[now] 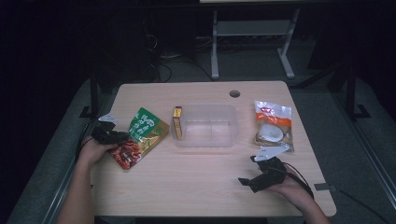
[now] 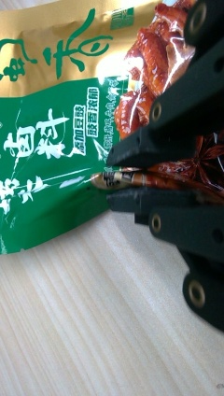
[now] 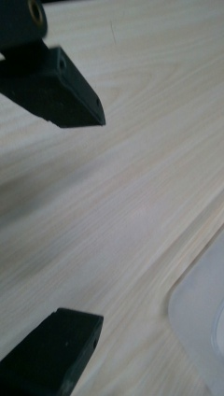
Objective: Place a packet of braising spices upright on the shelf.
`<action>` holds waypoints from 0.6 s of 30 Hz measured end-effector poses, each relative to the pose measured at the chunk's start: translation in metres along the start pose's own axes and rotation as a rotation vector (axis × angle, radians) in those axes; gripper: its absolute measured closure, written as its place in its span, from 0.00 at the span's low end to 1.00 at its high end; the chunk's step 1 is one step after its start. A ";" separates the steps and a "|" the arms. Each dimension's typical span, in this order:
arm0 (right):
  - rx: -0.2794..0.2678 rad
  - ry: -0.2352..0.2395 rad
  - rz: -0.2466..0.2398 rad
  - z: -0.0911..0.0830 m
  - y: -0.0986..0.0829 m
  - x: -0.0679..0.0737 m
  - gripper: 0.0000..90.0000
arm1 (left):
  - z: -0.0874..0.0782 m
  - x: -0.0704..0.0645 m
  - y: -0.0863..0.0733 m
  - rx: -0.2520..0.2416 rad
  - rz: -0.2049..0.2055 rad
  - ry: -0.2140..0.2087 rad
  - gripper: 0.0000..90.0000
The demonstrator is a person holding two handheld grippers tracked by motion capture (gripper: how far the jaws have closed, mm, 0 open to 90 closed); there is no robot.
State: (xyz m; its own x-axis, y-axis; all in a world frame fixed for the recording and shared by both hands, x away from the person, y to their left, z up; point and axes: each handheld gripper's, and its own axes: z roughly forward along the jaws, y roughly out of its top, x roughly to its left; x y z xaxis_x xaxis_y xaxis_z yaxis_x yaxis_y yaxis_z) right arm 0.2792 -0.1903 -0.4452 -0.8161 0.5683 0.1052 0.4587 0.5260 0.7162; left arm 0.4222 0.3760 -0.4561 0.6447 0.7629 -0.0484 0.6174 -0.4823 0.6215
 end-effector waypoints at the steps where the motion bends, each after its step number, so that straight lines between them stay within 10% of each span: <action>1: 0.001 0.006 0.005 -0.001 0.001 0.000 0.03 | 0.000 0.000 0.000 0.000 -0.001 0.001 0.90; 18: 0.027 0.034 0.008 0.001 0.001 0.000 0.03 | -0.016 0.002 0.000 -0.062 -0.045 -0.032 0.99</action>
State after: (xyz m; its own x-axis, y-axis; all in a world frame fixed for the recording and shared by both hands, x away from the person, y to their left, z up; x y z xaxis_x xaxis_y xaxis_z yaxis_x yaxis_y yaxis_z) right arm 0.2801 -0.1895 -0.4449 -0.8235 0.5512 0.1344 0.4742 0.5386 0.6965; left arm 0.4162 0.3842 -0.4440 0.6314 0.7688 -0.1014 0.6175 -0.4193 0.6654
